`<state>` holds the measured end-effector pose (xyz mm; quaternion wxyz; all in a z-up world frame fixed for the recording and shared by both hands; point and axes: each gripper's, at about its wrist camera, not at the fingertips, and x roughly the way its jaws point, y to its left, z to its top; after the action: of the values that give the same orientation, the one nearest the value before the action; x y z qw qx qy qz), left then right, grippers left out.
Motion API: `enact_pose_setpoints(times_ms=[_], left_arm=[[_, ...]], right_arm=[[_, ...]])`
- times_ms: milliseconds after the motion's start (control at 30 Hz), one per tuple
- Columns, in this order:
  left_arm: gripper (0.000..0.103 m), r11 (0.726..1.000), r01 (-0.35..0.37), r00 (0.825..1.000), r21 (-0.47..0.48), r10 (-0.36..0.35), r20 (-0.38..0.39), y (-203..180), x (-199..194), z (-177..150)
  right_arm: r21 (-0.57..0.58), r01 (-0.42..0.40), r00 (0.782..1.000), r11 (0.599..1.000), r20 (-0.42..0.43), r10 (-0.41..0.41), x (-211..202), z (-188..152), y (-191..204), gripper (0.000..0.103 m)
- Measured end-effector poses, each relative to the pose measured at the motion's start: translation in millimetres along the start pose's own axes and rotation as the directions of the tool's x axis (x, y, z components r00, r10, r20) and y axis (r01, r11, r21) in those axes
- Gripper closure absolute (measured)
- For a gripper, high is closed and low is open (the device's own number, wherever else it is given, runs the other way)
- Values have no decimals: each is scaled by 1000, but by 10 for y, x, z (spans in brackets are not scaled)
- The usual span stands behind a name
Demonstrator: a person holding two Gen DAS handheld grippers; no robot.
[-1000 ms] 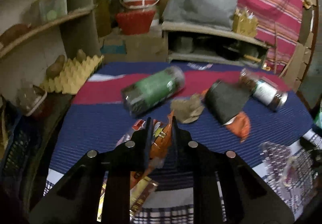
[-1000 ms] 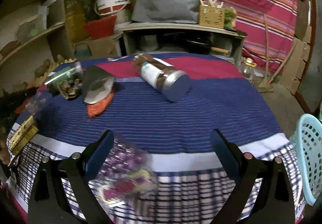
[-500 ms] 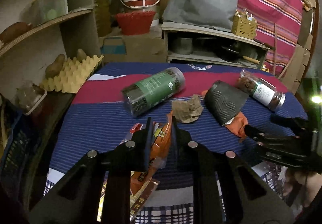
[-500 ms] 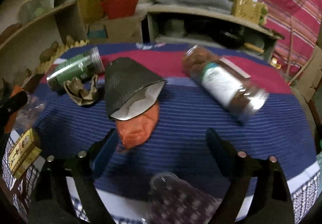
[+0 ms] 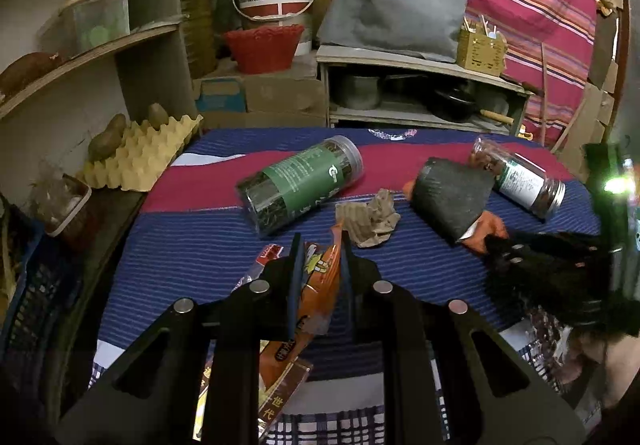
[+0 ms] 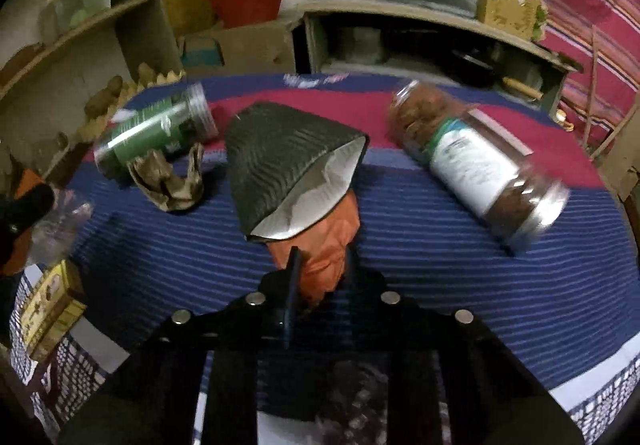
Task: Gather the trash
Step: 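Grasp the orange cloth with the right tool while the left tool holds the snack bag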
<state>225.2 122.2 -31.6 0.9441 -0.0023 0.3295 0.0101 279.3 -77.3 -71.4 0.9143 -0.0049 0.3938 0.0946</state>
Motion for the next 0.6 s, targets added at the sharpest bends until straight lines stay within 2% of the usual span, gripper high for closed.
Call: enact_pose_setpoints(times_ms=[167, 467, 600], left_arm=[[88, 1000, 5, 1000, 7, -5, 18, -73, -52, 23], [88, 996, 22, 998, 89, -27, 54, -388, -204, 31], [88, 992, 26, 997, 123, -34, 67, -532, -263, 9]], right_arm=[[-14, 25, 997, 1000, 72, -24, -365, 70, -147, 82], [26, 39, 982, 999, 184, -43, -1041, 9, -543, 85], [19, 60, 976, 998, 207, -62, -1243, -37, -650, 86]])
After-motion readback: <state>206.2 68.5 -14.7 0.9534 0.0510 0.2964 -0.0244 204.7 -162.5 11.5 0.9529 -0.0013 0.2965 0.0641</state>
